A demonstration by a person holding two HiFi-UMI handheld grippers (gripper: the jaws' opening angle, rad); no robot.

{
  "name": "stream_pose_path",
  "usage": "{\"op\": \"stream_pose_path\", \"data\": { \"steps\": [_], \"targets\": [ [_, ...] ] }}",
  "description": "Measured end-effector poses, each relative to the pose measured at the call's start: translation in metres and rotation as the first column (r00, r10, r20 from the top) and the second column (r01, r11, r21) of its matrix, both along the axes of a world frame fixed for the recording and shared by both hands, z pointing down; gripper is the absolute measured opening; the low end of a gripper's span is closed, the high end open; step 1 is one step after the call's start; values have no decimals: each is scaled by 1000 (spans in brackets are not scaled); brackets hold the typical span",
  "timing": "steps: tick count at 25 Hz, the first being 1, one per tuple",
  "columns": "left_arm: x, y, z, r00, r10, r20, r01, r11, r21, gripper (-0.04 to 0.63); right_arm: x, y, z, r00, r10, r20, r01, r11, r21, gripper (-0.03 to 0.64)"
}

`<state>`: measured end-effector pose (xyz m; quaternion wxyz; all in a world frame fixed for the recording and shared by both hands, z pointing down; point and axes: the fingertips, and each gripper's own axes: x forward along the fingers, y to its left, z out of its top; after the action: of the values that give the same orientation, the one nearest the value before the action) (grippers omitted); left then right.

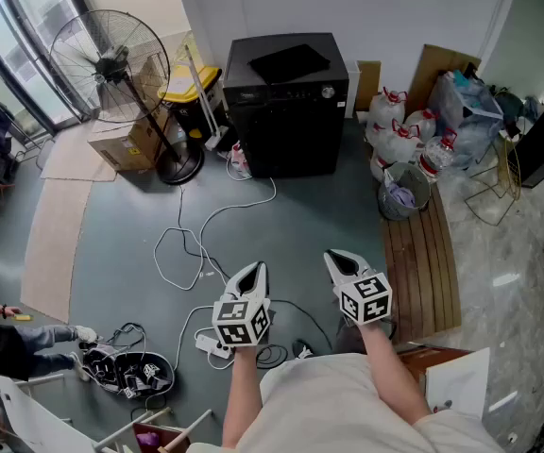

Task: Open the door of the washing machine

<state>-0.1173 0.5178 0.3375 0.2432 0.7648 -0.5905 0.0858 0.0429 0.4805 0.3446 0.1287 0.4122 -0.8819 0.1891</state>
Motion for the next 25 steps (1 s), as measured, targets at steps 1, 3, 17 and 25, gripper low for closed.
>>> {"op": "stream_pose_path", "data": {
  "steps": [1, 3, 17, 25],
  "targets": [
    [-2, -1, -3, 1000, -3, 1, 3, 1000, 12, 57, 0, 1, 0, 1000, 1, -1, -1, 1000, 0, 0],
    [-4, -3, -9, 1000, -3, 6, 2, 999, 34, 57, 0, 1, 0, 1000, 3, -4, -3, 1000, 1, 0],
    [-10, -42, 13, 1000, -25, 11, 25, 999, 48, 57, 17, -46, 16, 998, 22, 53, -20, 999, -45, 0],
    [-9, -123, 23, 996, -28, 83, 27, 1000, 14, 57, 14, -132, 24, 1000, -13, 15, 14, 1000, -28, 0]
  ]
}}
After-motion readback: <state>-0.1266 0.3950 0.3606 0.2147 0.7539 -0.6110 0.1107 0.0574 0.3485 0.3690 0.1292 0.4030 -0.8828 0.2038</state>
